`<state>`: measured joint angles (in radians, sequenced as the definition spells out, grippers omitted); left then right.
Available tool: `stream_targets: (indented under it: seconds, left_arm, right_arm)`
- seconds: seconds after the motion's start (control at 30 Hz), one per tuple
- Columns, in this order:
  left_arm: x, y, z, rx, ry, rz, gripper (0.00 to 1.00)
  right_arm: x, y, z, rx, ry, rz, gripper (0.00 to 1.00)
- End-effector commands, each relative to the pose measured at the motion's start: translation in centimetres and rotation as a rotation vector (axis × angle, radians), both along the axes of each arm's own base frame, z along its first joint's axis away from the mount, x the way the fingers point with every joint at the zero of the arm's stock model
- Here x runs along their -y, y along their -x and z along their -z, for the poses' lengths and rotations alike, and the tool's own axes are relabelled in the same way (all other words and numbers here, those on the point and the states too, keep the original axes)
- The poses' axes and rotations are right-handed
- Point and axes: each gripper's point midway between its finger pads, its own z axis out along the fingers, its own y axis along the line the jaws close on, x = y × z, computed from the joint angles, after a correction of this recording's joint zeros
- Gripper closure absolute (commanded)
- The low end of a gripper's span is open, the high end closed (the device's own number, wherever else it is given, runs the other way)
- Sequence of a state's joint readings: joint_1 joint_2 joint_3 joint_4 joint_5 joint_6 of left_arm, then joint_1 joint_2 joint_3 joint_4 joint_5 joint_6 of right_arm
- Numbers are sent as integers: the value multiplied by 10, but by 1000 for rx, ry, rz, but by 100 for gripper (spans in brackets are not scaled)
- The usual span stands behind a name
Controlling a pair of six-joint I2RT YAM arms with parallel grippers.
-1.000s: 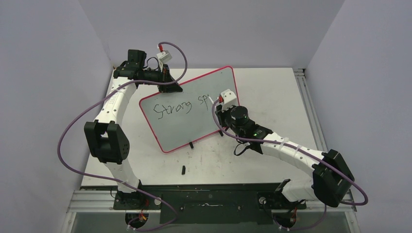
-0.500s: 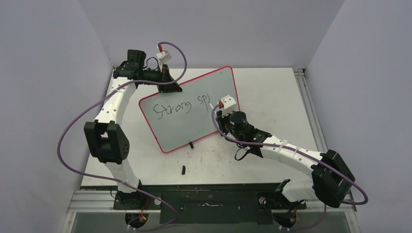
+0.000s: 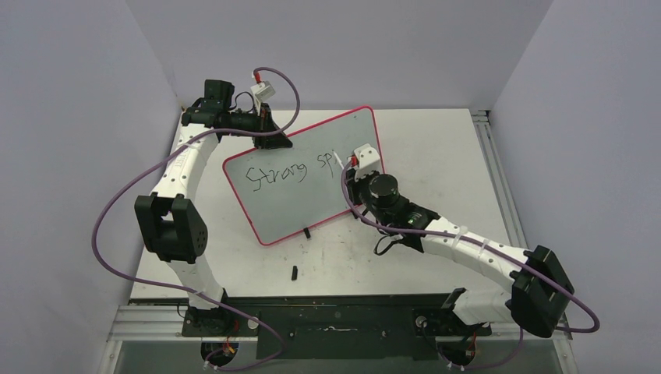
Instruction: Write a sentence on the whiteboard
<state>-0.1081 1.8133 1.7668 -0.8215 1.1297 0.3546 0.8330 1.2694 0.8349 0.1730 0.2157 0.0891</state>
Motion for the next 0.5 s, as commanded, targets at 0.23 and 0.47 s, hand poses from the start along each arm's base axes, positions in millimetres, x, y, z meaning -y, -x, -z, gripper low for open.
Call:
stream_targets:
  seconds: [0.23, 0.47]
  left_arm:
    - [8, 32, 24, -161, -13, 48, 100]
    - [8, 32, 24, -160, -14, 47, 100]
  right_arm:
    - [-9, -21, -27, 74, -26, 37, 95]
    - [-9, -25, -22, 65, -22, 45, 95]
